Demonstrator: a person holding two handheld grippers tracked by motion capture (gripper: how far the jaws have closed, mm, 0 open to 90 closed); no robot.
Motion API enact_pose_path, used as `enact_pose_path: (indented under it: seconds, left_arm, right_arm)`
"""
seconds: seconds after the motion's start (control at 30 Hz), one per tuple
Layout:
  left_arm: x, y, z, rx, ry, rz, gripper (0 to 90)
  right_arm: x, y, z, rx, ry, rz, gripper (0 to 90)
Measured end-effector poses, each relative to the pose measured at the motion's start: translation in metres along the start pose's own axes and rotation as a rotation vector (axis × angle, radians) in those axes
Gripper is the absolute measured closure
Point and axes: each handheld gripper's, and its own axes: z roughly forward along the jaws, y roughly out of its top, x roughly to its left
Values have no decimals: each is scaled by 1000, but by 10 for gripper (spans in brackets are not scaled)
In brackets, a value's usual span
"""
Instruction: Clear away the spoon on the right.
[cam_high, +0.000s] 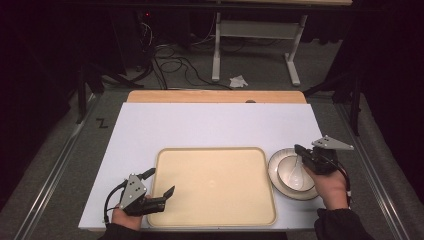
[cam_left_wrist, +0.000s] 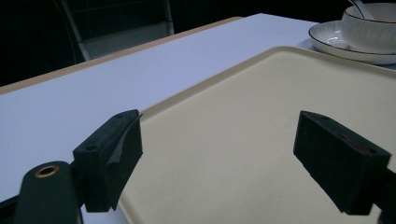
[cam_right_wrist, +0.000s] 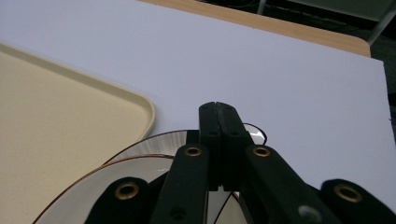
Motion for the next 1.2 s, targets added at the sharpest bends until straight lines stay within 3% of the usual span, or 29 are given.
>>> enact_pose_path:
  seconds: [0.23,0.53,0.93,1.2]
  left_arm:
    - [0,0,0,1,-3,2,159]
    - [0,1,-1,-5,-4,3,159]
    - [0,2,-2,-6,-5,6,159]
    - [1,2,-2,-7,0,2,159]
  right_arm:
    - [-9,-7,-8,-6,-28,21,900]
    - [-19,-26,-32,-18,-55,34,900]
    - [-26,-46,-60,-32,-76,62,900]
    - [-24,-55,-71,-29,-69,74,900]
